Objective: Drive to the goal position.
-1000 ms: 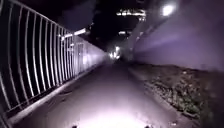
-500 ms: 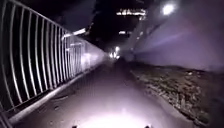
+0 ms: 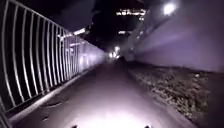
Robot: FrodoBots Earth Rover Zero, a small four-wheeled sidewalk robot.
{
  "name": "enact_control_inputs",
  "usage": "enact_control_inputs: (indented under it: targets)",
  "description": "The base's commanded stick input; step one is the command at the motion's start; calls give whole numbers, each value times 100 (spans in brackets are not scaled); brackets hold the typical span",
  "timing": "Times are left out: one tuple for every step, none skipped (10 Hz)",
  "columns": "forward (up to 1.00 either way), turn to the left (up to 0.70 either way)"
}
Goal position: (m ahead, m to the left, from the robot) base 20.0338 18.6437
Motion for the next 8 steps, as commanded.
enact_control_inputs:
  targets:
    - [50, 0]
    - [50, 0]
    - [50, 0]
    - [50, 0]
    - [50, 0]
    - [50, 0]
    - [50, 0]
    - [50, 0]
